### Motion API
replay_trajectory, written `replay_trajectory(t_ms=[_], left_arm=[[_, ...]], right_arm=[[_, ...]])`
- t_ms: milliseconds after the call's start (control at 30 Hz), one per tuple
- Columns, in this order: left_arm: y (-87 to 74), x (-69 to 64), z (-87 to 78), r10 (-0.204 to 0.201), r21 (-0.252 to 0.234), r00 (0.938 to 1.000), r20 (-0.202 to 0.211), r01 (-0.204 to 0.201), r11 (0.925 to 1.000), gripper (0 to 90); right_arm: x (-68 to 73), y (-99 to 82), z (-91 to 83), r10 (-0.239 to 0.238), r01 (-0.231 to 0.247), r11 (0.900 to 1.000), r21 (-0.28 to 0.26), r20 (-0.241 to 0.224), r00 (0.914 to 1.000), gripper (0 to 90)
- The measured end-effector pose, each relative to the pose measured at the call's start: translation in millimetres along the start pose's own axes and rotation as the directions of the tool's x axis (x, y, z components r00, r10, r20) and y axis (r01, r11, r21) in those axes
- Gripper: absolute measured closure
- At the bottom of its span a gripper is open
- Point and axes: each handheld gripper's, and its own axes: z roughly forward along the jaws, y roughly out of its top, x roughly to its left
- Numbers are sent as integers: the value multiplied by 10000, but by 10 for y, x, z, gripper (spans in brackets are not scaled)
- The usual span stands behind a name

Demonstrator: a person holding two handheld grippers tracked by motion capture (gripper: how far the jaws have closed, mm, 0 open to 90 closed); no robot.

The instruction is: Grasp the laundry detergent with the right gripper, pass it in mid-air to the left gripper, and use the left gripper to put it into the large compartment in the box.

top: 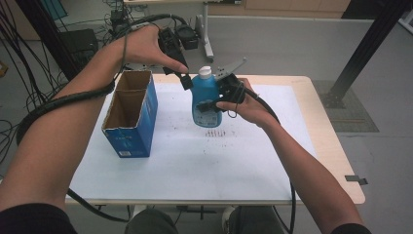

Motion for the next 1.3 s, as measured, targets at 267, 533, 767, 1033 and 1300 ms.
replay_trajectory(t_ms=[267, 533, 767, 1033, 1300], left_arm=[[-3, -68, 39, 437, 166, 9989, 188, -441, 9989, 51], [2, -103, 117, 707, 299, 9965, 451, -721, 9970, 51], [26, -138, 223, 949, 707, 9933, 654, -995, 9925, 50], [81, -174, 284, 1210, 738, 9890, 853, -1274, 9891, 51], [129, -213, 328, 1365, 800, 9864, 911, -1439, 9864, 51]], right_arm=[[86, 47, 135, -323, 314, 9994, -175, -501, 9982, 440], [162, 91, 184, -661, 632, 9973, -386, -781, 9948, 440], [227, 121, 208, -935, 893, 9949, -460, -990, 9907, 440], [269, 154, 198, -1135, 1063, 9922, -659, -1175, 9866, 440], [292, 167, 163, -1211, 1129, 9910, -725, -1204, 9853, 440]])
